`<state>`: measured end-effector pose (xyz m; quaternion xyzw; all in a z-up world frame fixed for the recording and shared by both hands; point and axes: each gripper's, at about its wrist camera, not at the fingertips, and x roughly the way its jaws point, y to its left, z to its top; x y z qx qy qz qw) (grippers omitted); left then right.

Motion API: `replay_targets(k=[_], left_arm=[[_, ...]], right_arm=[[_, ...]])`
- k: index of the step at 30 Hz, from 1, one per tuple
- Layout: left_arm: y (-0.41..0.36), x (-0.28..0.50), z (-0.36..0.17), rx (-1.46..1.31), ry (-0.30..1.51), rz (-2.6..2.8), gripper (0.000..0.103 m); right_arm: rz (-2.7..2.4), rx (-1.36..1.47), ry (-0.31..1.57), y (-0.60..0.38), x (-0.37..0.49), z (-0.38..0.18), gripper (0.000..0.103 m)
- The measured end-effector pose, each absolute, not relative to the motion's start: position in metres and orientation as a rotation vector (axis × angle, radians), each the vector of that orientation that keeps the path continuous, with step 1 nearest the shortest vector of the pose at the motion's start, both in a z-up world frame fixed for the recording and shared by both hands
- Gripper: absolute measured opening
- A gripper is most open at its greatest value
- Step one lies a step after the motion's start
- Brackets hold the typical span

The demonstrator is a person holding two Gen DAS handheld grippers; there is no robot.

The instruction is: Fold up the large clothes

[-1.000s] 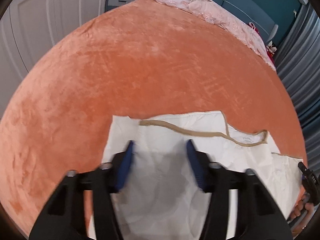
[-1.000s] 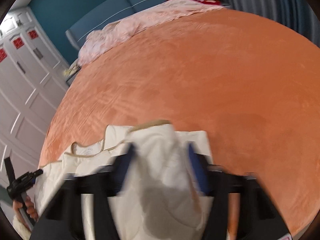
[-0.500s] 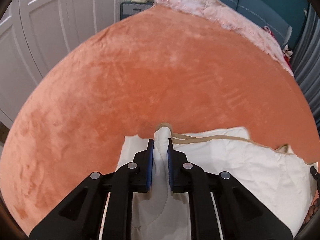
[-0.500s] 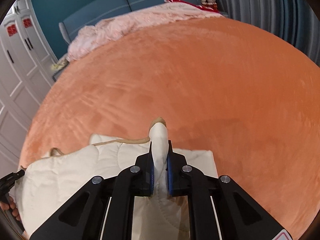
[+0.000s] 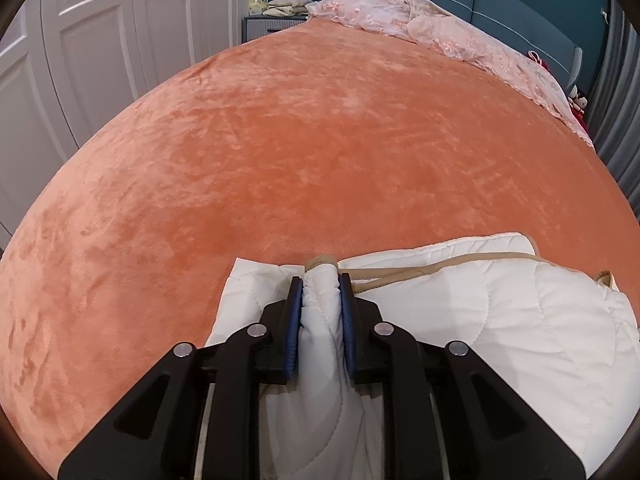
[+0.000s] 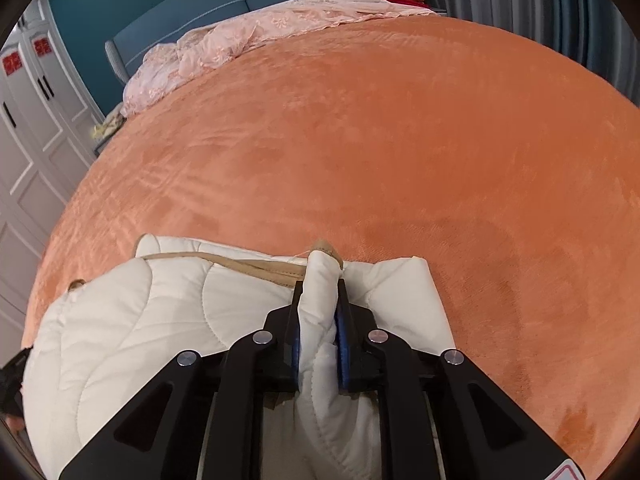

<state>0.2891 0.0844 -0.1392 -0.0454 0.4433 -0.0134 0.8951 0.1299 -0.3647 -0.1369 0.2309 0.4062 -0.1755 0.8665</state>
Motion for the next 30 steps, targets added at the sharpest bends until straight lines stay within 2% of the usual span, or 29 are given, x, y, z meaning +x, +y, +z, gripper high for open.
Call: replay_targets(k=[3, 4, 5, 6, 8, 11, 14, 16, 20, 24, 30], left_arm=[[0.087, 0.289, -0.135, -0.1, 0.921, -0.028, 0.022], [0.088, 0.287, -0.131, -0.099, 0.925, -0.022, 0.024], [0.091, 0.285, -0.12, -0.094, 0.923, -0.008, 0.031], [0.093, 0.281, -0.11, -0.085, 0.911, 0.011, 0.046], [0.098, 0.267, -0.083, -0.077, 0.847, 0.032, 0.064], [0.099, 0.248, -0.033, -0.076, 0.745, 0.013, 0.064], [0.077, 0.242, -0.002, -0.124, 0.719, -0.101, 0.064], [0.047, 0.243, 0.001, -0.15, 0.751, -0.206, 0.061], [-0.006, 0.25, -0.025, -0.104, 0.844, -0.29, 0.042], [-0.043, 0.258, -0.069, -0.042, 0.948, -0.322, 0.034], [-0.045, 0.266, -0.12, -0.044, 1.014, -0.301, 0.034]], right_arm=[[-0.368, 0.51, 0.827, -0.368, 0.126, -0.131, 0.016], [-0.384, 0.527, 0.808, -0.371, 0.122, -0.124, 0.023], [-0.395, 0.544, 0.784, -0.375, 0.117, -0.116, 0.029], [-0.414, 0.566, 0.733, -0.378, 0.108, -0.103, 0.032], [-0.452, 0.586, 0.642, -0.38, 0.092, -0.078, 0.041], [-0.413, 0.526, 0.598, -0.362, 0.091, -0.041, 0.041], [-0.239, 0.451, 0.654, -0.311, 0.119, -0.021, 0.04], [-0.139, 0.415, 0.702, -0.278, 0.136, -0.021, 0.033], [-0.016, 0.276, 0.801, -0.21, 0.172, -0.037, 0.01], [0.006, 0.227, 0.903, -0.192, 0.198, -0.068, 0.008], [-0.016, 0.266, 0.997, -0.203, 0.206, -0.113, 0.005]])
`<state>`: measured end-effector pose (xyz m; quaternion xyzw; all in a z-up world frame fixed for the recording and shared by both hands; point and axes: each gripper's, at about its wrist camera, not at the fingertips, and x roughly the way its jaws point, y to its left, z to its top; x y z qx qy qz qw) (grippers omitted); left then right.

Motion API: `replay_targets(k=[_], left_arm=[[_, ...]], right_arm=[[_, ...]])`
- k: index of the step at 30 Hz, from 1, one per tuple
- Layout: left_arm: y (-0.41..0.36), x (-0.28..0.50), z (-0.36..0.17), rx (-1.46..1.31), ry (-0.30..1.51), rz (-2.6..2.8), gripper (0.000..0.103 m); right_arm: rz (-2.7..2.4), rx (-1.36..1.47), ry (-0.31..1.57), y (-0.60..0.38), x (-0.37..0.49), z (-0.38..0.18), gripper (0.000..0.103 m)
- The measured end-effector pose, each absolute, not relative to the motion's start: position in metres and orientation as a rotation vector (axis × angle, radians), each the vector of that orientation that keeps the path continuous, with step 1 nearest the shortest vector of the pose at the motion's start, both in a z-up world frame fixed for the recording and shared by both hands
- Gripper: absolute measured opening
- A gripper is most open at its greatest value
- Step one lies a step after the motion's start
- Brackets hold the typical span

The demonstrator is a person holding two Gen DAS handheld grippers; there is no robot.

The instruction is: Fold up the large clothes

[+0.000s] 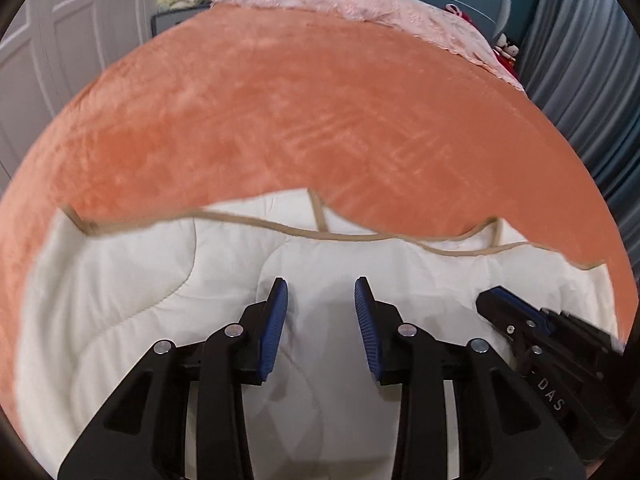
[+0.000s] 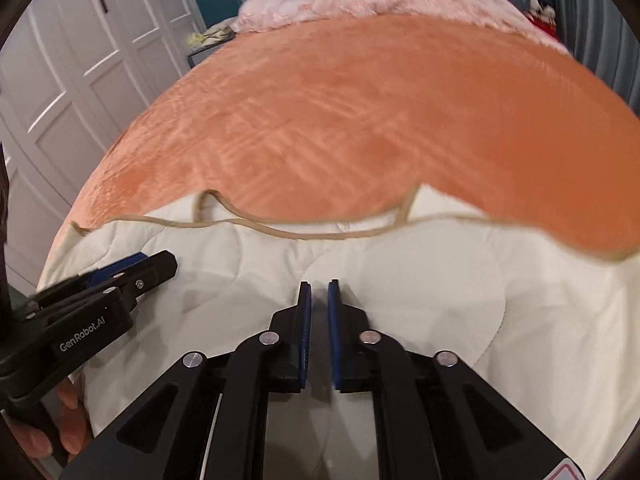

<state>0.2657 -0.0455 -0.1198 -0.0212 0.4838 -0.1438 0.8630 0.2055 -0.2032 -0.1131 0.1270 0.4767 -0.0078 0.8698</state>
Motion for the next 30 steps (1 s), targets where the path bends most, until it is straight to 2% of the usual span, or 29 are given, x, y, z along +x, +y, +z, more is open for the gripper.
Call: replay_targets(k=[9, 30], left_arm=[[-0.057, 0.267, -0.14, 0.005, 0.965, -0.272, 0.033], [-0.071, 0.266, -0.151, 0.091, 0.911, -0.227, 0.036]], right_arm=[[-0.028, 0.269, 0.995, -0.203, 0.204, -0.134, 0.004], [-0.038, 0.275, 0.957, -0.2, 0.212, -0.142, 0.003]])
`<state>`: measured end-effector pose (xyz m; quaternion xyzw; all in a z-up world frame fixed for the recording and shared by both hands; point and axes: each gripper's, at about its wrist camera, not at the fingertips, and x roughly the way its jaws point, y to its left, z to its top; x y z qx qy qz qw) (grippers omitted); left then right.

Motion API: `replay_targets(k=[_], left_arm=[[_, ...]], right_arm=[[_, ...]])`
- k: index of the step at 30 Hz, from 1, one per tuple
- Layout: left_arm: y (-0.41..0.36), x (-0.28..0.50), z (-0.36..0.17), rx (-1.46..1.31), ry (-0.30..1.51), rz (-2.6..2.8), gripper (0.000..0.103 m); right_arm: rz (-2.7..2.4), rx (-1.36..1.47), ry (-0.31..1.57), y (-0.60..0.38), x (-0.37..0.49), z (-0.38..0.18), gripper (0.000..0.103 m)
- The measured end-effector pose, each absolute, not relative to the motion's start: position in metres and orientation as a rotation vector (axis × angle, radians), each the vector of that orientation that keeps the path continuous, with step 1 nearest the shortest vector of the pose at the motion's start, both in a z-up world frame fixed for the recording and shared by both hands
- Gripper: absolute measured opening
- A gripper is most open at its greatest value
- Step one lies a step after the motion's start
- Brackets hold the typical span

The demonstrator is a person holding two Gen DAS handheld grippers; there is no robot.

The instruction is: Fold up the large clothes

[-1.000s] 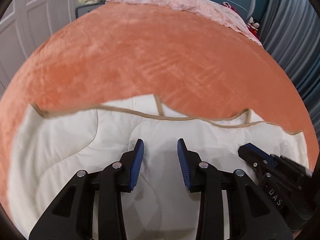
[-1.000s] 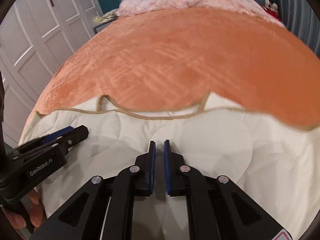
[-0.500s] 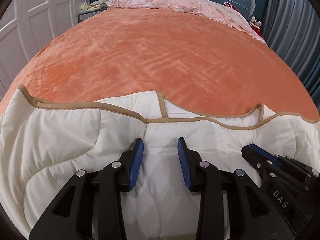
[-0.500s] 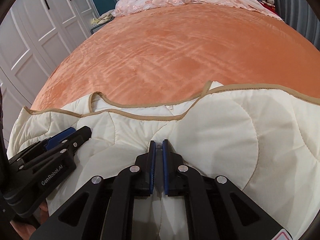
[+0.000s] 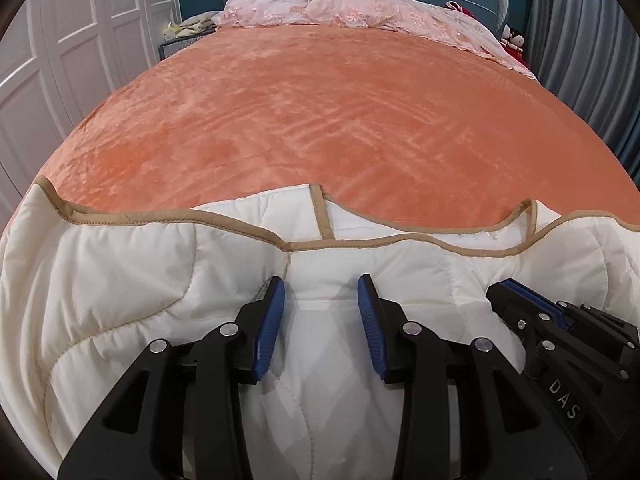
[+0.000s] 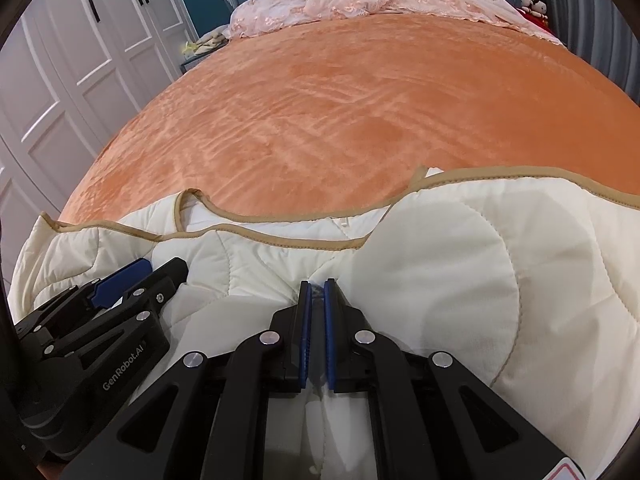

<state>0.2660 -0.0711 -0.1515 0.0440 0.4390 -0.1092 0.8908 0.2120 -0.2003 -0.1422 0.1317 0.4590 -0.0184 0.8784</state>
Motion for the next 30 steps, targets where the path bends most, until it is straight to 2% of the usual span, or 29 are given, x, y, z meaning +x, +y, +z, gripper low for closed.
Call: replay_targets(k=[23, 30], left_arm=[[-0.078, 0.265, -0.156, 0.119, 0.862, -0.2, 0.039], [-0.072, 0.27, -0.145, 0.09, 0.922, -0.231, 0.043]], right_arm=[[-0.071, 0.237, 0.914, -0.192, 0.22, -0.148, 0.002], [-0.072, 0.277, 0.937, -0.2, 0.221, -0.137, 0.001]])
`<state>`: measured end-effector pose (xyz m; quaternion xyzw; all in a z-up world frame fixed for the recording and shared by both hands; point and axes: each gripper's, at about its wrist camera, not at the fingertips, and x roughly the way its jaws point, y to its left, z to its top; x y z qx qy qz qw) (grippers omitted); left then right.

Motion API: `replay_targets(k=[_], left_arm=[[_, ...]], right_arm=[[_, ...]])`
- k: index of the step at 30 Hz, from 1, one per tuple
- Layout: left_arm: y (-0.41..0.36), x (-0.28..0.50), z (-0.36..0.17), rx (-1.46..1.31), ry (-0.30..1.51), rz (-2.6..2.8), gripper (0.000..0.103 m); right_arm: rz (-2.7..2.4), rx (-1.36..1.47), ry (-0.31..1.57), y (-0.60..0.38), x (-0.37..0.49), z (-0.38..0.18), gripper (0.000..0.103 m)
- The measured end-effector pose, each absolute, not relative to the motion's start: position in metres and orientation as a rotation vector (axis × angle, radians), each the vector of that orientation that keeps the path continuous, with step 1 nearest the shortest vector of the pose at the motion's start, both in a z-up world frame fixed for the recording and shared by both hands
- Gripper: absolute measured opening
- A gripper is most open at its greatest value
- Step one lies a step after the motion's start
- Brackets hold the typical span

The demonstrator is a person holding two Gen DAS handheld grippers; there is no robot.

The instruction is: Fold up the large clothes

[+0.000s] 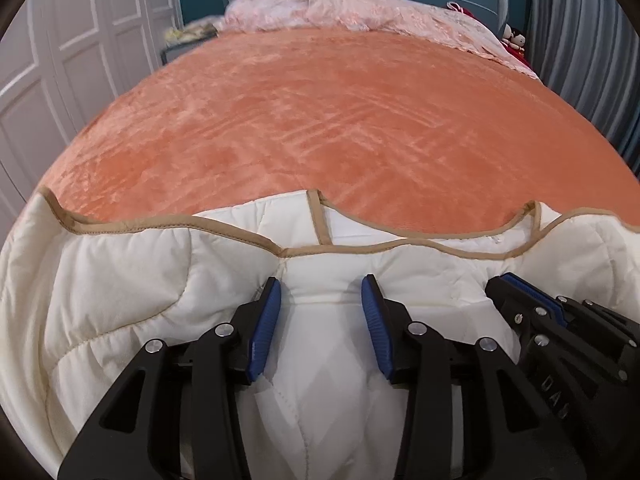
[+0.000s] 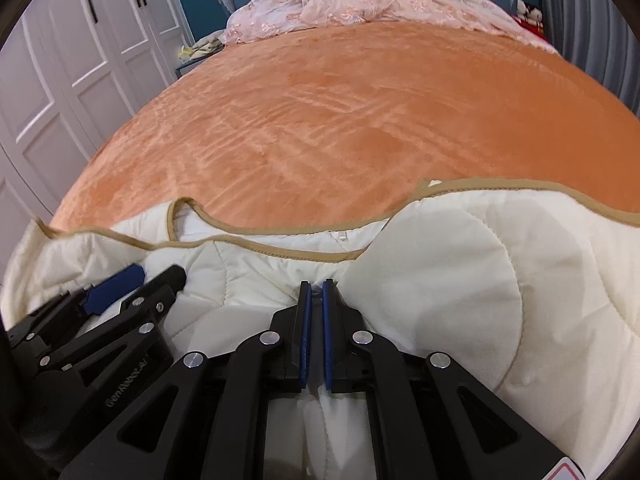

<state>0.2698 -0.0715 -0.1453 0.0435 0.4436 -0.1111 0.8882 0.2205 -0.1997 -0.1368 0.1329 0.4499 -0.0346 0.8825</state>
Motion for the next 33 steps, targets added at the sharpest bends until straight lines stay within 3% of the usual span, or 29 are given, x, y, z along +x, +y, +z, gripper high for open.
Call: replay_targets(k=[1, 2, 3, 5, 13, 25, 33], left_arm=[[-0.064, 0.27, -0.137, 0.062, 0.946, -0.243, 0.044], [-0.057, 0.269, -0.13, 0.042, 0.952, -0.241, 0.052], [-0.044, 0.263, -0.119, 0.015, 0.946, -0.224, 0.068], [-0.016, 0.246, -0.099, -0.036, 0.917, -0.195, 0.075], [0.043, 0.175, -0.082, -0.148, 0.973, -0.177, 0.075], [0.019, 0.127, -0.11, 0.003, 0.991, -0.142, 0.076], [0.009, 0.122, -0.126, 0.072, 0.964, -0.115, 0.082]], right_arm=[[-0.098, 0.295, 0.934, -0.204, 0.217, -0.129, 0.004], [-0.153, 0.324, 0.892, -0.211, 0.206, -0.113, 0.018], [-0.194, 0.35, 0.845, -0.215, 0.193, -0.1, 0.022], [-0.193, 0.406, 0.803, -0.22, 0.166, -0.079, 0.03], [-0.03, 0.407, 0.908, -0.168, 0.097, -0.072, 0.029], [-0.028, 0.307, 0.994, -0.128, 0.079, -0.107, 0.028], [-0.049, 0.243, 0.996, -0.122, 0.08, -0.12, 0.028]])
